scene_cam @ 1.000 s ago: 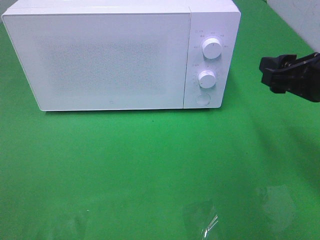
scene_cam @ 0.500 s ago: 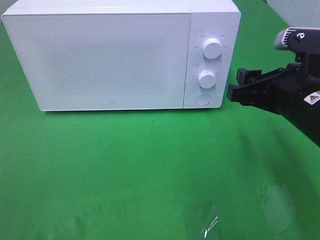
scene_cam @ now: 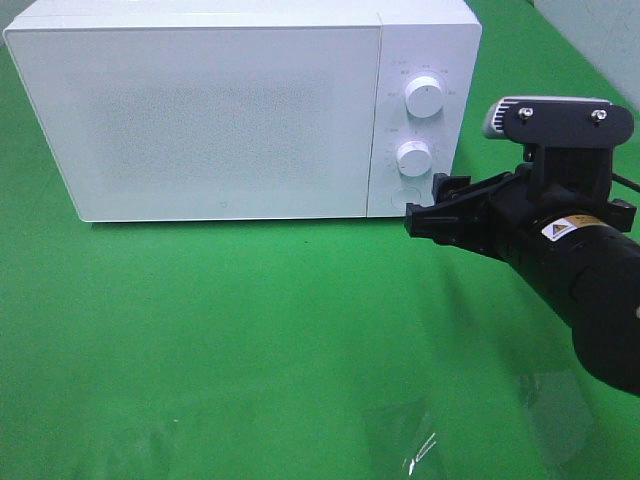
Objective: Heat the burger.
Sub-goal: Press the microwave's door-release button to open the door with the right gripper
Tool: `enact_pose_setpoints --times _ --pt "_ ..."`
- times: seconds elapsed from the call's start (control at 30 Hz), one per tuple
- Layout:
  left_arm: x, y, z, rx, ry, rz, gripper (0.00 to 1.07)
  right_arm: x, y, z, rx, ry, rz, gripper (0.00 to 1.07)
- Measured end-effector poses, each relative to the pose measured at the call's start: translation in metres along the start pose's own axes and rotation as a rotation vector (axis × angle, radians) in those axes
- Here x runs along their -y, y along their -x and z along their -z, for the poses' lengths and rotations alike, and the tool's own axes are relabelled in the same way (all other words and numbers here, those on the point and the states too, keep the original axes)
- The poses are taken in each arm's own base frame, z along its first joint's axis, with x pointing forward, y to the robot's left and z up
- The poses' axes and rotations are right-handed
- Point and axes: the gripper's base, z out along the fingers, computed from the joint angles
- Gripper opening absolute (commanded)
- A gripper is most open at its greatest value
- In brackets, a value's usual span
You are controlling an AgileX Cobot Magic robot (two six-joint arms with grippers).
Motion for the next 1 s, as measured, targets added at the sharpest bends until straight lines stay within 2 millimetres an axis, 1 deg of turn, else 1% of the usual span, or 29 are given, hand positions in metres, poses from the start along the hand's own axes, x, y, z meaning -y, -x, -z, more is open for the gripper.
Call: enact_pose_setpoints --times 0.13,0.27,0.3,0.33,0.4,0.5,0.53,0.57,0.6,0.63,0.7,0.73,0.77,0.8,0.83,0.87,0.93,0.97,1.0 --pt "0.0000 0.0000 0.0000 0.000 0.000 0.000 1.01 -0.0027 -0.0055 -0.0047 -0.018 -0.009 -0.008 0.71" --pt "0.0000 0.0000 0.0000 0.000 0.000 0.000 1.01 -0.0042 -0.0094 -0.0078 -0.030 -0.016 -0.075 0.70" --pt "0.0000 0.0000 0.0000 0.000 0.000 0.000 1.01 -0.0042 -0.0109 -0.0083 -0.034 -0.020 -0.143 0.69" --pt "0.0000 0.0000 0.0000 0.000 0.000 0.000 1.01 -0.0042 -0.0109 -0.0083 -0.034 -0.020 -0.143 0.69" --pt "0.0000 0.0000 0.0000 0.000 0.000 0.000 1.01 -0.0042 -0.0113 -0.0084 -0.034 -0.023 -0.309 0.63" --pt "0.0000 0.0000 0.0000 0.000 0.000 0.000 1.01 -0.0042 -0.0113 -0.0084 -0.033 -0.024 -0.360 0.61" --pt "0.0000 0.0000 0.0000 0.000 0.000 0.000 1.01 -0.0043 -0.0115 -0.0084 -0.035 -0.025 -0.464 0.57" --pt "0.0000 0.0000 0.0000 0.000 0.000 0.000 1.01 -0.0043 -0.0115 -0.0084 -0.035 -0.025 -0.464 0.57" --pt "0.0000 0.0000 0.0000 0.000 0.000 0.000 1.01 -0.0045 -0.0119 -0.0084 -0.039 -0.027 -0.557 0.52" --pt "0.0000 0.0000 0.0000 0.000 0.000 0.000 1.01 -0.0045 -0.0119 -0.0084 -0.039 -0.027 -0.557 0.52" --pt "0.0000 0.0000 0.0000 0.000 0.000 0.000 1.01 -0.0046 -0.0125 -0.0084 -0.043 -0.031 -0.755 0.45" --pt "0.0000 0.0000 0.0000 0.000 0.000 0.000 1.01 -0.0046 -0.0125 -0.0084 -0.043 -0.031 -0.755 0.45" --pt "0.0000 0.0000 0.0000 0.000 0.000 0.000 1.01 -0.0046 -0.0125 -0.0084 -0.042 -0.032 -0.806 0.40" --pt "0.0000 0.0000 0.0000 0.000 0.000 0.000 1.01 -0.0046 -0.0125 -0.0084 -0.042 -0.032 -0.806 0.40" --pt "0.0000 0.0000 0.0000 0.000 0.000 0.000 1.01 -0.0047 -0.0125 -0.0083 -0.042 -0.034 -0.895 0.35" --pt "0.0000 0.0000 0.0000 0.000 0.000 0.000 1.01 -0.0047 -0.0125 -0.0083 -0.042 -0.034 -0.895 0.35" --pt "0.0000 0.0000 0.0000 0.000 0.000 0.000 1.01 -0.0047 -0.0126 -0.0083 -0.041 -0.038 -1.053 0.22" --pt "0.0000 0.0000 0.0000 0.000 0.000 0.000 1.01 -0.0047 -0.0126 -0.0083 -0.041 -0.038 -1.053 0.22" --pt "0.0000 0.0000 0.0000 0.000 0.000 0.000 1.01 -0.0048 -0.0128 -0.0083 -0.042 -0.040 -1.117 0.20"
